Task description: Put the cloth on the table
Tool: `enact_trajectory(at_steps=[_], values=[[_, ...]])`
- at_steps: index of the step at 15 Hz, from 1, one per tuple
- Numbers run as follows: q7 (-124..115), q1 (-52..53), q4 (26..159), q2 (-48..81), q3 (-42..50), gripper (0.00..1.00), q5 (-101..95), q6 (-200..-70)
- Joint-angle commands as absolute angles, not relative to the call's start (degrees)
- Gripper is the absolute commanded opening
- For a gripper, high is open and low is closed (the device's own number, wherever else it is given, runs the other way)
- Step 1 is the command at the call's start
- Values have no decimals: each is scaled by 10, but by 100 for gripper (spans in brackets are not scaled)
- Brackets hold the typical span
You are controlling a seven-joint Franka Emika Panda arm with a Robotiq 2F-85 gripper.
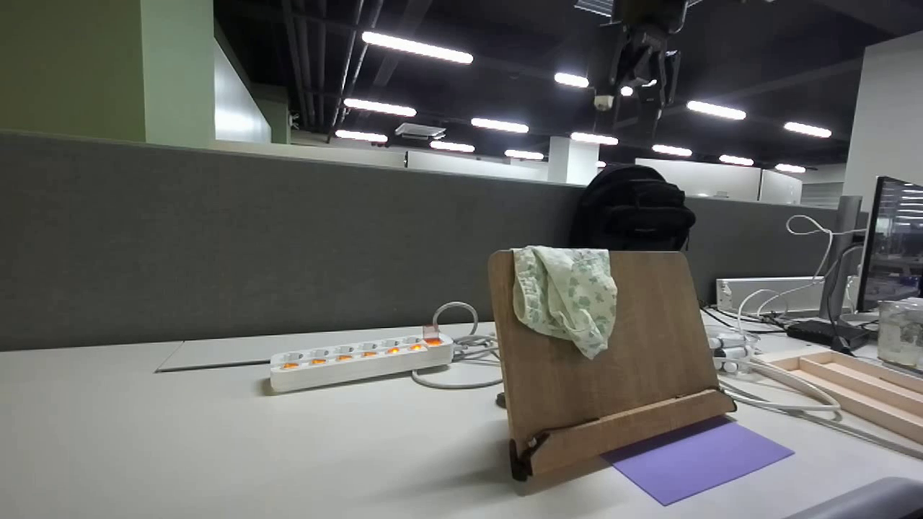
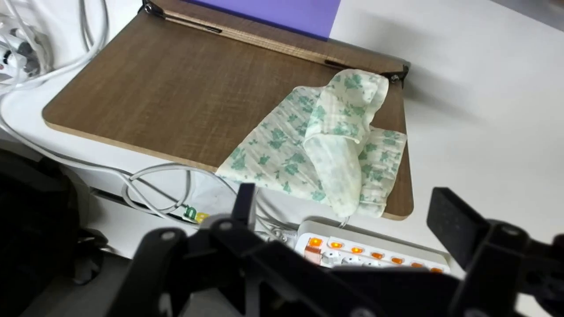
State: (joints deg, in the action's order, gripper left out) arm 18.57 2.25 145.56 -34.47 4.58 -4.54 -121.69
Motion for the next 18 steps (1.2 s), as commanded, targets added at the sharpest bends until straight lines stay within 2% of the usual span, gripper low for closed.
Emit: enact_trajectory(at_steps=[1,8,18], values=[[204,30,1479,-314,51,100,-47,-1250],[216,25,1513,-253,62,100,-34,-1286],[202,28,1530,-160,53,100,5,-1427]])
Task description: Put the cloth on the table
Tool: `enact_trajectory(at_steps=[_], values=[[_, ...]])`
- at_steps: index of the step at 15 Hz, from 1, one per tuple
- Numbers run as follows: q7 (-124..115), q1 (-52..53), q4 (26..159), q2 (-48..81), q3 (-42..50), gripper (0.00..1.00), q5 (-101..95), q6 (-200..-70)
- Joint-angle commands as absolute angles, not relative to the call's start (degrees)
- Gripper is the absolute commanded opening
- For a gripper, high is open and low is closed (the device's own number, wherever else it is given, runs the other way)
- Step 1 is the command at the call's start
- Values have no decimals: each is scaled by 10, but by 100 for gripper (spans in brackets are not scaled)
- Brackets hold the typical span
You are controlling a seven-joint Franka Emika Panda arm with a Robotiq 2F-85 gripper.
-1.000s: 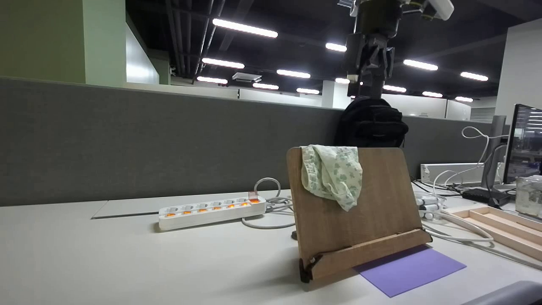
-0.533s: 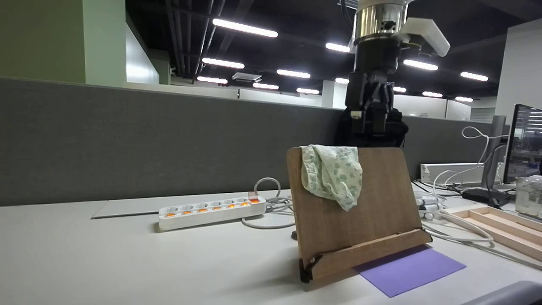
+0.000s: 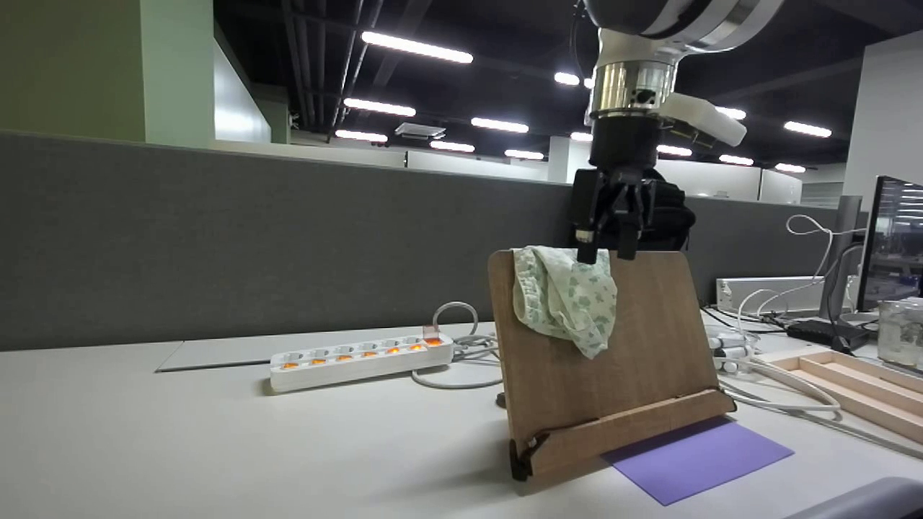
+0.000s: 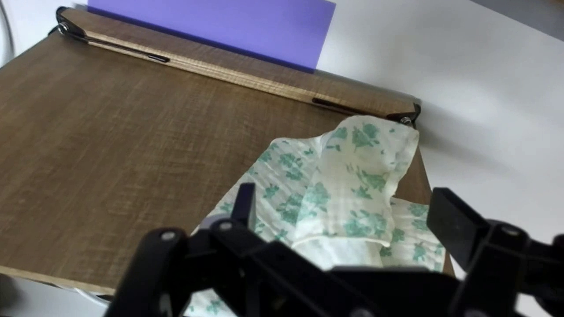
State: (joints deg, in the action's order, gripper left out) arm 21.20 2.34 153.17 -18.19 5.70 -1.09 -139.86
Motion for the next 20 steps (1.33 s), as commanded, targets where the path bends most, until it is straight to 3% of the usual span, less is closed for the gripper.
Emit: enact_trajectory(at_steps=[1,2,3,13,15,20], values=[[204,30,1529,-150,51,100,10,-1436],[205,32,1528,-143,51,75,17,-1444],[206,33,1527,-136,49,74,21,-1452],[225,58,1508,-153,35,5,73,-1449],[224,70,1495,-158,28,0,74,-1433],[261,139,1454,-160,-5,1,133,-1369]])
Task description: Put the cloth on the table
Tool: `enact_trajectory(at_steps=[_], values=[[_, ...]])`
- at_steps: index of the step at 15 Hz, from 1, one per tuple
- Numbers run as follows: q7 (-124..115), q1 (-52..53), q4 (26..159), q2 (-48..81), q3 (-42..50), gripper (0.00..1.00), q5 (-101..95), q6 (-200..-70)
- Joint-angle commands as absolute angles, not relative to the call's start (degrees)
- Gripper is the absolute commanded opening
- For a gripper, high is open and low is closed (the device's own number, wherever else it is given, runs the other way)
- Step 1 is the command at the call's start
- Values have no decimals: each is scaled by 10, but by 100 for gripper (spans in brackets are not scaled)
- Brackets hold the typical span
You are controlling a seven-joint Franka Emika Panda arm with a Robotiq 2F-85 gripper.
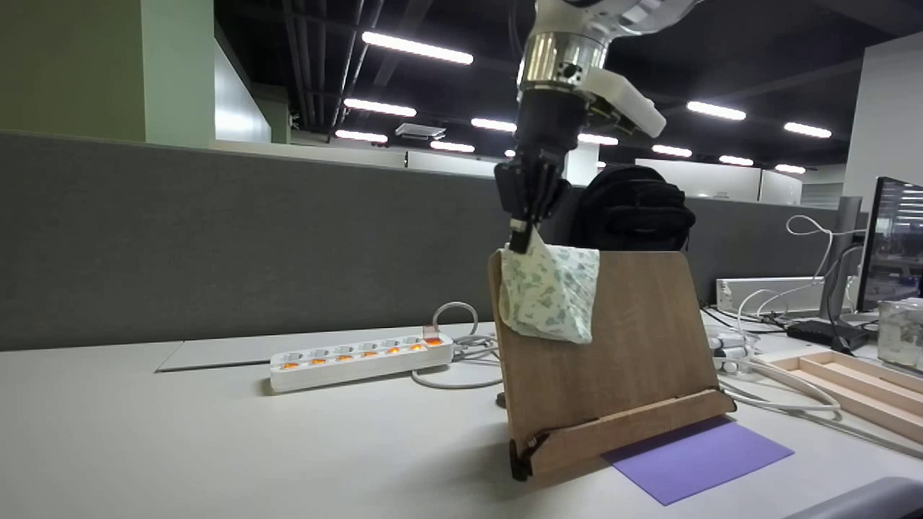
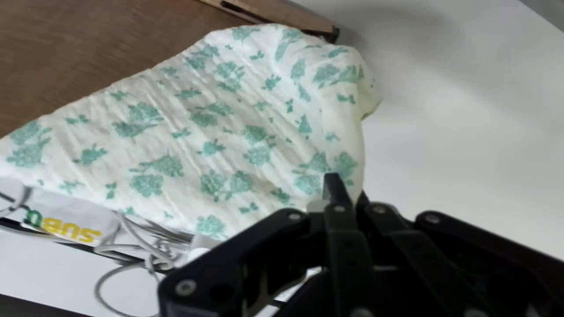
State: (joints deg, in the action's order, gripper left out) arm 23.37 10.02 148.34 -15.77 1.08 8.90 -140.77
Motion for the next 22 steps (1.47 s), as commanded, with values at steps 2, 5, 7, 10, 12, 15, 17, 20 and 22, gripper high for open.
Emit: enact_trajectory(at_steps=[2,5,7,10,12,15,17,20,22], values=[[291,175,1437,-158,-19,1,180,-1353],[341,220,1413,-143,-40,1,248,-1342],[354,232,1404,-127,-56,1,267,-1343],[326,219,1412,-97,-80,1,247,-1374],[299,204,1420,-68,-90,1,225,-1416],[239,175,1425,-18,-97,1,166,-1487],[175,155,1421,15,-96,1,109,-1517],[48,130,1414,53,-80,1,-15,-1531],[-31,155,1404,70,-38,1,-76,-1519]])
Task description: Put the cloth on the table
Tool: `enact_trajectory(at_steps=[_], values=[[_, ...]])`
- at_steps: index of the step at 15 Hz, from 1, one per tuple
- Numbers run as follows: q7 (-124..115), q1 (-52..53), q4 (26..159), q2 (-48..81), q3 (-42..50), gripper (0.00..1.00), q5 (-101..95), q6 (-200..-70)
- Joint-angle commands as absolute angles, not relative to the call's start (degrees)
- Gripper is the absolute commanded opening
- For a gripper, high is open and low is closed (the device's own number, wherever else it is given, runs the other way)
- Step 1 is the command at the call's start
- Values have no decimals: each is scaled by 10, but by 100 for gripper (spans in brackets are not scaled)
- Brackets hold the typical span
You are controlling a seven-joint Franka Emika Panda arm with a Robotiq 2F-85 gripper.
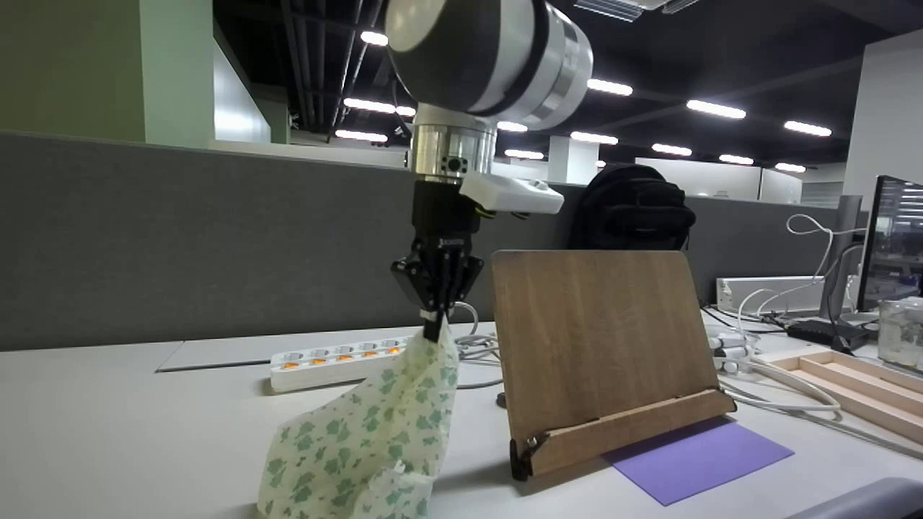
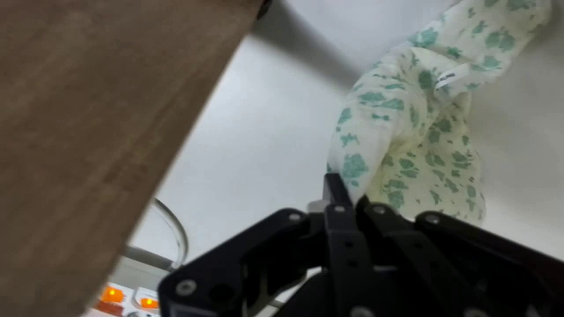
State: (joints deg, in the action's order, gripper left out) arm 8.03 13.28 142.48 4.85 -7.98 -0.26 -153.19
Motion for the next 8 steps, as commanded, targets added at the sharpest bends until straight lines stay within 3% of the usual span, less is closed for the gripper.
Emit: enact_trajectory(at_steps=[1,8], values=[[-70,158,1396,81,-34,1,-97,-1518],[-198,163,1351,145,-52,1,-124,-1494]])
